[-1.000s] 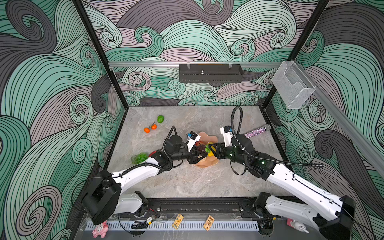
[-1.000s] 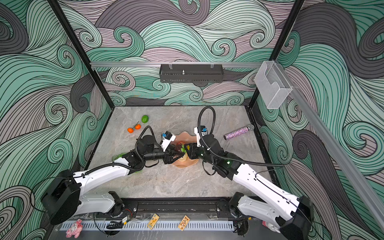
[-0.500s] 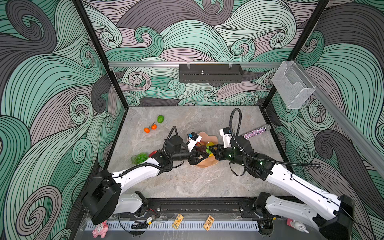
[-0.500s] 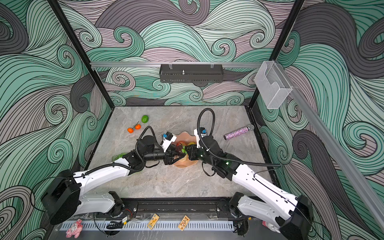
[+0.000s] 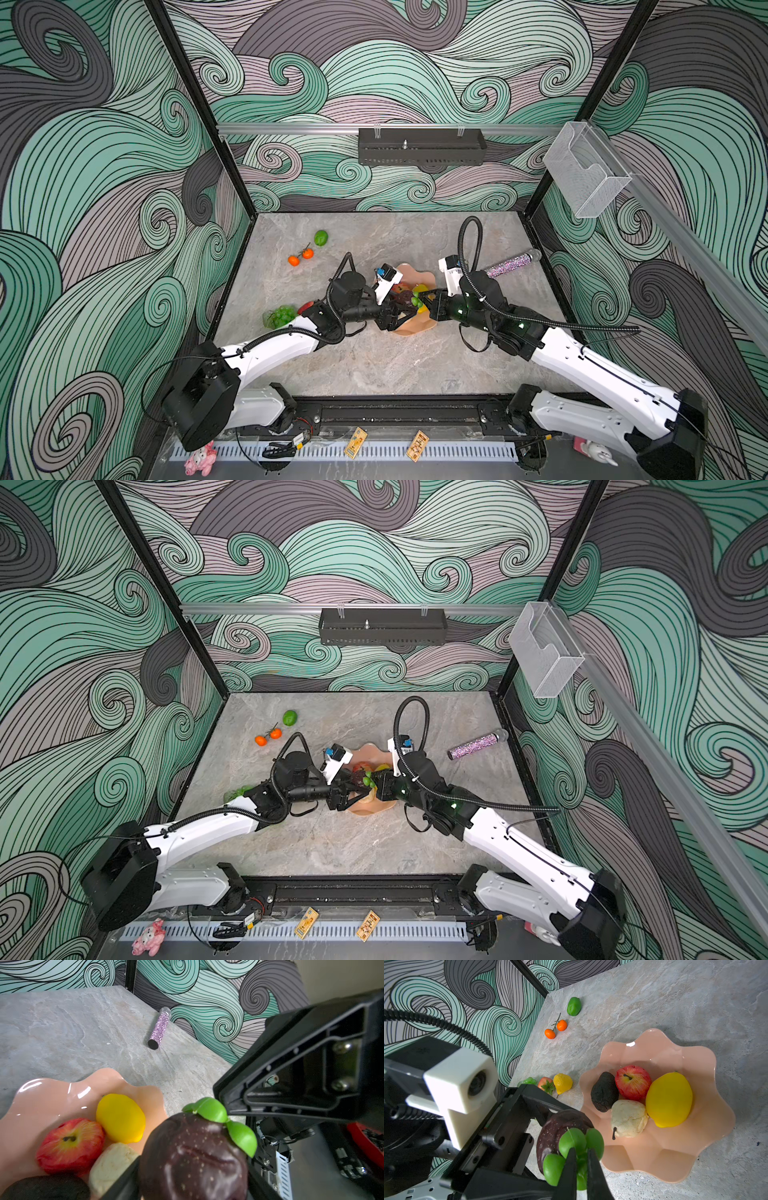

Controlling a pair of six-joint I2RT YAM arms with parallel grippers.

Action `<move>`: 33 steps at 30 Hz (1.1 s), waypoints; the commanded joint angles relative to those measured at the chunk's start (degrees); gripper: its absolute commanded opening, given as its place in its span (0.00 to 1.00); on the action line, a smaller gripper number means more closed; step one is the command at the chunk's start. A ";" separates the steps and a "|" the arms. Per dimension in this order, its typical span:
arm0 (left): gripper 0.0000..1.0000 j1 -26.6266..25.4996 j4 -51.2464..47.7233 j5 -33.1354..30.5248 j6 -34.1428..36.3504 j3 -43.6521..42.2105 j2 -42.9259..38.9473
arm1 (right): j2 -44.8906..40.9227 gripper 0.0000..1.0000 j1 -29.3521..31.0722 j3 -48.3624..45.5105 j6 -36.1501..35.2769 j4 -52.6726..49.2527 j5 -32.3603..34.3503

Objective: Place and organize the fake fruits in the fruit bowl
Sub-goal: 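Grasp the mangosteen leaves with the right gripper while left releases it, then lower the mangosteen into the bowl with the right gripper while left withdraws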

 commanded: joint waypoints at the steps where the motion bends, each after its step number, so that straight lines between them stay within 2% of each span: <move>1: 0.82 -0.30 -3.07 -5.65 1.77 0.67 -2.90 | 1.49 0.06 -0.23 2.27 -3.84 -1.54 1.15; 3: 0.89 -0.21 -2.87 -10.01 0.51 -0.77 -4.57 | 3.07 0.05 -0.48 3.66 -6.04 -3.21 1.89; 6: 0.93 -0.13 -3.92 -16.11 0.24 -2.94 -7.69 | 5.79 0.02 -1.85 5.63 -9.27 -6.41 2.44; 15: 0.94 0.84 -8.78 -41.00 -1.57 -12.00 -20.74 | 14.16 0.02 -5.42 11.45 -18.52 -7.55 8.39; 21: 0.93 0.93 -11.98 -54.85 -0.80 -14.04 -23.16 | 22.98 0.02 -6.69 17.96 -22.82 -10.06 14.76; 24: 0.93 0.93 -11.89 -57.29 -0.10 -15.02 -24.33 | 26.85 0.02 -7.54 20.69 -23.21 -10.95 15.98; 33: 0.94 0.95 -10.62 -57.20 1.32 -18.12 -25.46 | 37.65 0.04 -8.61 28.22 -24.39 -12.88 18.27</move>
